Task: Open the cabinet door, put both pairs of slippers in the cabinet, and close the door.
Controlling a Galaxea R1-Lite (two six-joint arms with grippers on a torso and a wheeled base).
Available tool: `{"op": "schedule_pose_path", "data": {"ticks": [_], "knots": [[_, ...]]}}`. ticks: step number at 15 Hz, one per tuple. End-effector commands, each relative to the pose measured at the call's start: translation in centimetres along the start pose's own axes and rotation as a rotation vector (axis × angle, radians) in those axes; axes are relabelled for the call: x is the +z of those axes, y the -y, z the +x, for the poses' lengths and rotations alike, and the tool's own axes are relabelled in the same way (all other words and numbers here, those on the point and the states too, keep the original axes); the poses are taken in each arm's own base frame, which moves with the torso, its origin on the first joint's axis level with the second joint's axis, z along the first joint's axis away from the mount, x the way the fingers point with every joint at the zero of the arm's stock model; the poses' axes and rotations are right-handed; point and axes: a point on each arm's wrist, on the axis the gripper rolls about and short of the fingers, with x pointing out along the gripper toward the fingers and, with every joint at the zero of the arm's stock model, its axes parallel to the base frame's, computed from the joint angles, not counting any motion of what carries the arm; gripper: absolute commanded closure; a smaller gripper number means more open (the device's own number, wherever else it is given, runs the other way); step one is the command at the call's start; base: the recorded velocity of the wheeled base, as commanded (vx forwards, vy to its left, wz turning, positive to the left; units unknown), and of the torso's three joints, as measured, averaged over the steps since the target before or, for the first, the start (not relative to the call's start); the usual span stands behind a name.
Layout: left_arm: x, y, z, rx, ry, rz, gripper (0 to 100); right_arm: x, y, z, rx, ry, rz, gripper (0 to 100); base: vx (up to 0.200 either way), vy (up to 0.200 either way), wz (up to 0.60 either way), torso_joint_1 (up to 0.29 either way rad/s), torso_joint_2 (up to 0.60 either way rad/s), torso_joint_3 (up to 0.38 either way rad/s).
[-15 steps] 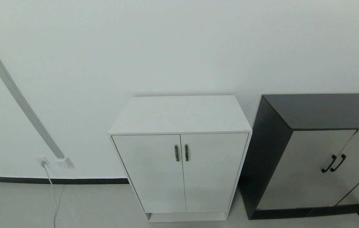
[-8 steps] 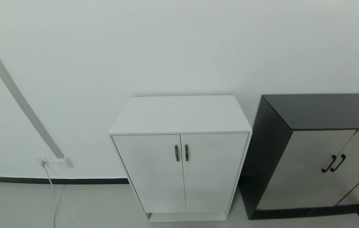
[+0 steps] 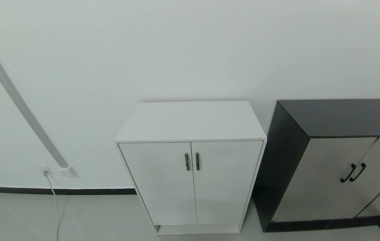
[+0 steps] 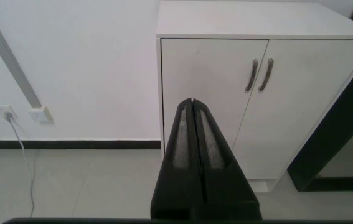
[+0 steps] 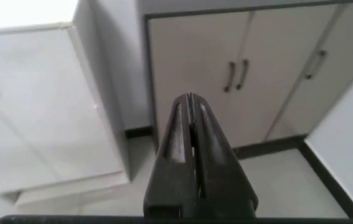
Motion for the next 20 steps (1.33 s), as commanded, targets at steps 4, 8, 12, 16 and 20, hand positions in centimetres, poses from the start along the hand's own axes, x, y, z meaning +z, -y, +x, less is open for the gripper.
{"op": "schedule_pose_path", "data": {"ticks": [4, 8, 12, 16, 20], "knots": [[-0.01, 0.0, 0.01, 0.0, -0.002, 0.0, 100, -0.28, -0.12, -0.43, 0.078, 0.058, 0.062, 100, 0.0, 0.0, 0.0, 0.0, 0.0, 0.0], [-0.01, 0.01, 0.01, -0.002, -0.002, -0.002, 100, -0.67, -0.51, -0.48, 0.25, 0.023, 0.015, 100, 0.0, 0.0, 0.0, 0.0, 0.0, 0.0], [-0.01, 0.01, 0.01, -0.002, -0.002, -0.002, 100, -0.69, -0.49, -0.46, 0.241, 0.022, 0.022, 100, 0.0, 0.0, 0.0, 0.0, 0.0, 0.0], [-0.01, 0.0, 0.01, 0.003, -0.002, -0.003, 100, -0.63, -0.44, -0.44, 0.214, 0.024, 0.095, 100, 0.0, 0.0, 0.0, 0.0, 0.0, 0.0], [0.01, 0.01, 0.01, -0.002, 0.0, 0.004, 100, -0.64, -0.42, -0.43, 0.207, 0.023, 0.089, 100, 0.0, 0.0, 0.0, 0.0, 0.0, 0.0]]}}
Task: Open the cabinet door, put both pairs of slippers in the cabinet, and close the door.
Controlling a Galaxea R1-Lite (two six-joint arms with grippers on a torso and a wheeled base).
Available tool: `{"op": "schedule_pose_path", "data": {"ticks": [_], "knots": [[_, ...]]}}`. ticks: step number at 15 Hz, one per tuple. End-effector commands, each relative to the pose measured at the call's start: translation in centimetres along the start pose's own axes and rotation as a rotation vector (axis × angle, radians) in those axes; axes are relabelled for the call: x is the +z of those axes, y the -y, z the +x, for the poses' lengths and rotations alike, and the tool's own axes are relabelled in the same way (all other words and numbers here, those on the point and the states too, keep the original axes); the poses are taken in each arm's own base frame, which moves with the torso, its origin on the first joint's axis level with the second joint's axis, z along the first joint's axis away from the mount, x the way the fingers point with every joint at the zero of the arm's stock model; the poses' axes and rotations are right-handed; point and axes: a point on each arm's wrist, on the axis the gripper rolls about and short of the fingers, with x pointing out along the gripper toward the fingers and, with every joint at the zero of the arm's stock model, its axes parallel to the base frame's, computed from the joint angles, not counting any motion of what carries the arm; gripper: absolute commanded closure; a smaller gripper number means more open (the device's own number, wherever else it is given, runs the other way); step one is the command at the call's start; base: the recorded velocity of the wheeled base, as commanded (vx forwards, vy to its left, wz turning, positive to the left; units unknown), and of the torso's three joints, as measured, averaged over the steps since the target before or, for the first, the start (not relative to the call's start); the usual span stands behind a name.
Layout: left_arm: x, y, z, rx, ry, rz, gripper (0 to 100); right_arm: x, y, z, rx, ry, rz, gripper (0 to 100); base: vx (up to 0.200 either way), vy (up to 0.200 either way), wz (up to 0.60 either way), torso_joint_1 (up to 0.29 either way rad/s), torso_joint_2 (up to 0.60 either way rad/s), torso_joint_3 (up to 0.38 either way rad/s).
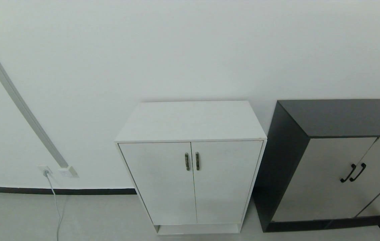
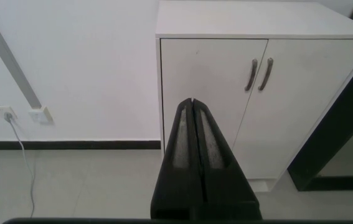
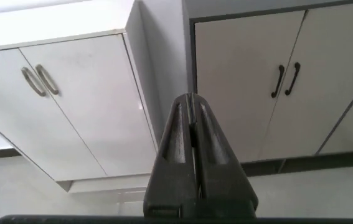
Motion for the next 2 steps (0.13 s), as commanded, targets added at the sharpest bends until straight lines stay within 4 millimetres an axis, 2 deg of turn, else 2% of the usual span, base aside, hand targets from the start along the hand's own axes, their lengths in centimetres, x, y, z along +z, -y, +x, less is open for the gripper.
{"op": "schedule_pose_path", "data": {"ticks": [1, 2], "knots": [[0.01, 0.0, 0.01, 0.001, -0.001, 0.0, 100, 0.01, -0.01, 0.01, 0.002, -0.001, -0.002, 100, 0.0, 0.0, 0.0, 0.0, 0.0, 0.0], [0.01, 0.0, 0.01, 0.001, -0.001, 0.0, 100, 0.01, -0.01, 0.02, 0.005, -0.002, -0.002, 100, 0.0, 0.0, 0.0, 0.0, 0.0, 0.0]]}}
